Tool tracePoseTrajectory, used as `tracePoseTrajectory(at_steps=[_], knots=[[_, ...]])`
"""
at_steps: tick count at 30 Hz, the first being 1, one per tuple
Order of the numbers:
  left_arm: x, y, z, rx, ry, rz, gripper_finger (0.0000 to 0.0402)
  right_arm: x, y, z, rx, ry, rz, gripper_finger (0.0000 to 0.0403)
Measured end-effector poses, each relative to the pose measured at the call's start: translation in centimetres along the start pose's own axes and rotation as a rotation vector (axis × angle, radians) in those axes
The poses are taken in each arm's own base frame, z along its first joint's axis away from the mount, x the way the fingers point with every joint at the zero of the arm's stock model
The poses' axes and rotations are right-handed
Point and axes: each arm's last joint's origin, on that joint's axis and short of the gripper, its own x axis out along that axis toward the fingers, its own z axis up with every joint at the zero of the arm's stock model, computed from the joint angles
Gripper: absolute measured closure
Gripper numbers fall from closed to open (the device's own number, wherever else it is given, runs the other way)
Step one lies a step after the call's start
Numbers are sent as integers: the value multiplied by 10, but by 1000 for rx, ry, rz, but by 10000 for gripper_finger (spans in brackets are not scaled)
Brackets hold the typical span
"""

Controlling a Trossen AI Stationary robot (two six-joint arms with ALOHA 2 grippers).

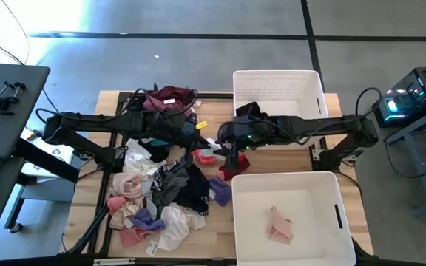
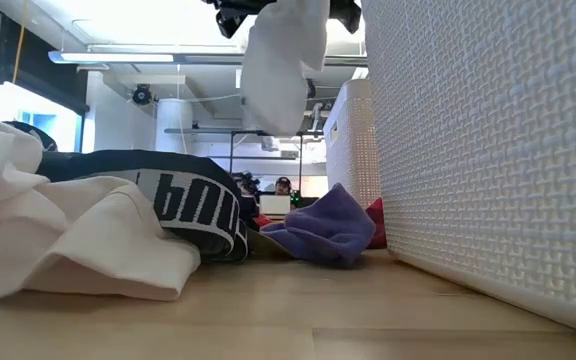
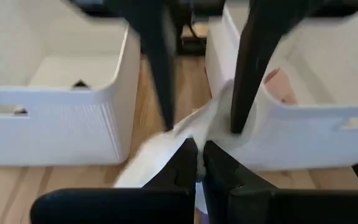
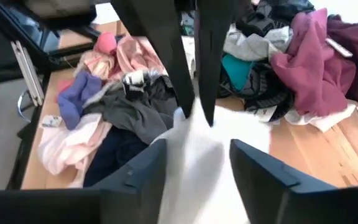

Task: Sort clothes
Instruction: Put the white sock into the bottom bin

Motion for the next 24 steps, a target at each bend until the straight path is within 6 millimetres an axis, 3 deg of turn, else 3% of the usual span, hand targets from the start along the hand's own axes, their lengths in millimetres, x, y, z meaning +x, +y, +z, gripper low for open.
tracePoseTrajectory(at_steps=[4,10,15,21,24], knots=[[0,0,6,5,-68,-4,401,8,0,-1,-49,4,3,196],[-1,0,15,10,-162,-6,401,19,0,-1,-50,-20,-54,204],[-1,-1,19,14,-206,-29,401,19,1,5,-44,-80,-36,260],[-6,2,21,-32,-222,1,377,13,2,5,26,-66,7,384],[-16,5,24,-35,-250,30,350,1,4,5,69,-62,11,384]])
